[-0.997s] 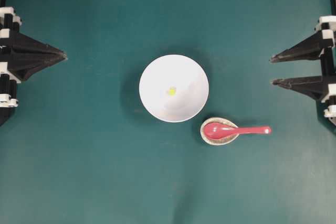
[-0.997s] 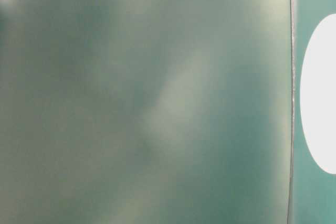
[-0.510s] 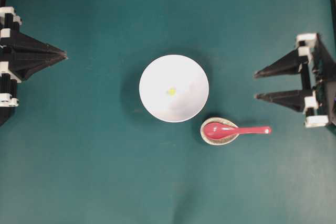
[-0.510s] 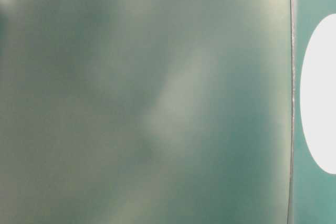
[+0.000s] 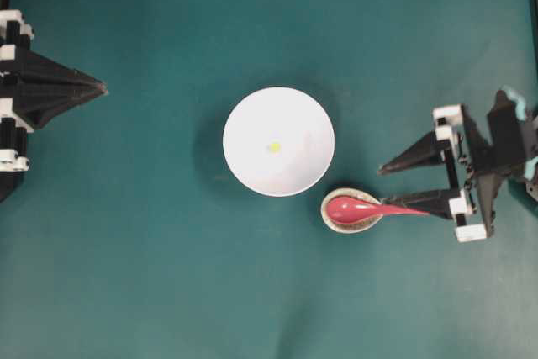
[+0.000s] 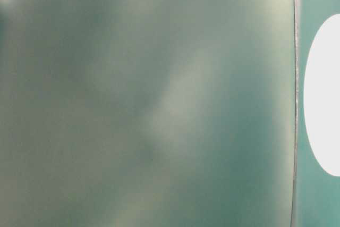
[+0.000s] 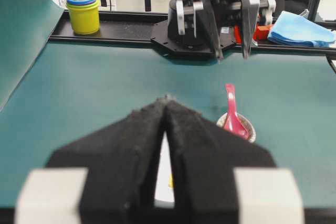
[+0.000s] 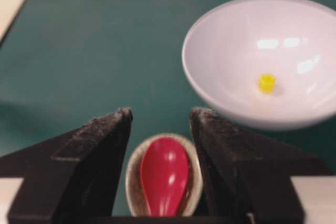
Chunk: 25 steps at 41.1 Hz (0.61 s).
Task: Scoop the yellow hexagonal prism block from the bowl with a spoon using the right arm.
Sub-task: 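Move the right gripper left to the red spoon's handle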
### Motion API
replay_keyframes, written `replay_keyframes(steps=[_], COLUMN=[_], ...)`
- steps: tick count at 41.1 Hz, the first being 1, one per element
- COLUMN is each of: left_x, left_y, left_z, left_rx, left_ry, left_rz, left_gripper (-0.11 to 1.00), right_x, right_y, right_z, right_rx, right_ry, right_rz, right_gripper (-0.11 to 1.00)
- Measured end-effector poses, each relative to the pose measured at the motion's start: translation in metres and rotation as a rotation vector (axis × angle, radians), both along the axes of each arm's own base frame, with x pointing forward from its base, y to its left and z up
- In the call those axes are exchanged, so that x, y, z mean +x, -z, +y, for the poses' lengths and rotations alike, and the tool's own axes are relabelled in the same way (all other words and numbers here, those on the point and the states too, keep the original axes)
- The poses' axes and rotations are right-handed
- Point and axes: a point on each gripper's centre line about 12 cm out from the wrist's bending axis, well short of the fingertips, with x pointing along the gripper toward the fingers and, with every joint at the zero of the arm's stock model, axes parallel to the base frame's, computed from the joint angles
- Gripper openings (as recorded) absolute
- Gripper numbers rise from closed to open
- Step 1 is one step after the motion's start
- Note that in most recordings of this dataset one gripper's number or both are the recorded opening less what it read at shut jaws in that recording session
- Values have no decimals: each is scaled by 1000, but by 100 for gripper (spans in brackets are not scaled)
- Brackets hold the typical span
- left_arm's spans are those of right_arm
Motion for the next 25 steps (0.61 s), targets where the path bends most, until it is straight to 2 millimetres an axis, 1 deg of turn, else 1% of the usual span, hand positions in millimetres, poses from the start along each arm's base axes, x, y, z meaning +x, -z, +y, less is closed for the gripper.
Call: replay_keyframes(steps=[4,9,25], left_x=[0,0,0], left_y=[0,0,0], left_z=[0,0,0], left_rx=[-1,0,0], left_ry=[0,0,0], left_rz=[0,-2,-2], left_gripper=[5,5,5], right_x=[-2,-5,-13], right_y=[14,27,56], right_z=[3,8,28], right_rx=[10,19,-6], right_ry=[13,24,9], right_rz=[13,7,26], right_gripper=[55,55,55])
